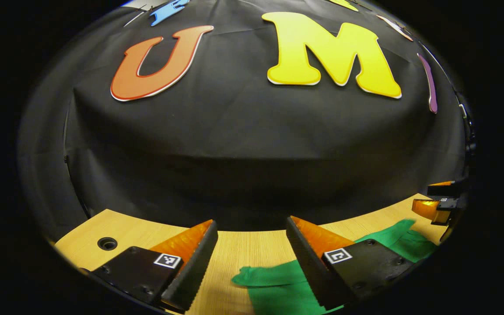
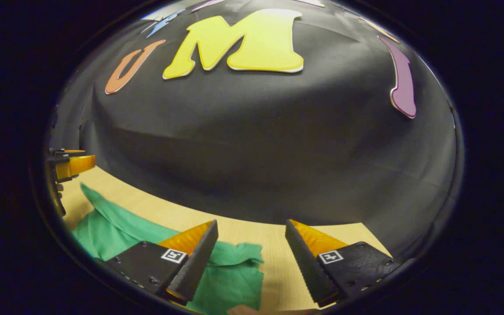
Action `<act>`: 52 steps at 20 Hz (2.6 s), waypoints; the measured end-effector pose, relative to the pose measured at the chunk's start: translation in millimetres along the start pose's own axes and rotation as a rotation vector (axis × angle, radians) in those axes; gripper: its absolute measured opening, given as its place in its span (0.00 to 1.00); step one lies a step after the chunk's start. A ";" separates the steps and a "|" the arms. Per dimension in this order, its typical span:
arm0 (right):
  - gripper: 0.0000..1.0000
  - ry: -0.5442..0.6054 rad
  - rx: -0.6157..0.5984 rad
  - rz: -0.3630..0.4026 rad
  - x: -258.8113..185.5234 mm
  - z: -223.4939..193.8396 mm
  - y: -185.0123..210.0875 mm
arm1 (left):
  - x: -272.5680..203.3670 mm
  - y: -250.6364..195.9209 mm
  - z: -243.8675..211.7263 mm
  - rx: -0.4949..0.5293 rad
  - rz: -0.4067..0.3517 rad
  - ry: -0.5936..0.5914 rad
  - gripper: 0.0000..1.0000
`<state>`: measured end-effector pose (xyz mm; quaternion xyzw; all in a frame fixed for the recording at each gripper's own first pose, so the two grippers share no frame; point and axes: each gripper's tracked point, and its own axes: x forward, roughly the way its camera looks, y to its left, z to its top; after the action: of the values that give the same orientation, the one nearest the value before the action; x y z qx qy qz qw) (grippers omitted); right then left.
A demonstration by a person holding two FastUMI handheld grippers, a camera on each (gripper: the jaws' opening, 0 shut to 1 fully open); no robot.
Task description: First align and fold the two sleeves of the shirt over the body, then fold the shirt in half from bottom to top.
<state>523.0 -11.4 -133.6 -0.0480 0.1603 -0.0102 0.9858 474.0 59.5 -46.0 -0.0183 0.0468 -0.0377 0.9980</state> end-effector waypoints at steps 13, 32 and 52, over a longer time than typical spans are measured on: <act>0.95 -0.166 -0.003 0.044 -189.9 78.8 -14.1 | -180.9 -6.5 50.1 -0.020 0.071 -0.030 1.00; 0.96 -0.315 0.049 0.078 -569.1 16.4 -28.2 | -526.9 -94.2 46.5 0.001 0.022 -0.127 1.00; 0.95 -0.277 0.015 0.056 -590.1 -44.9 9.2 | -555.4 -82.3 23.4 -0.036 -0.001 -0.105 1.00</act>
<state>-50.9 14.6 9.1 -0.0372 0.0241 0.0230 0.9988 -81.3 21.0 31.6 -0.0382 -0.0048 -0.0362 0.9986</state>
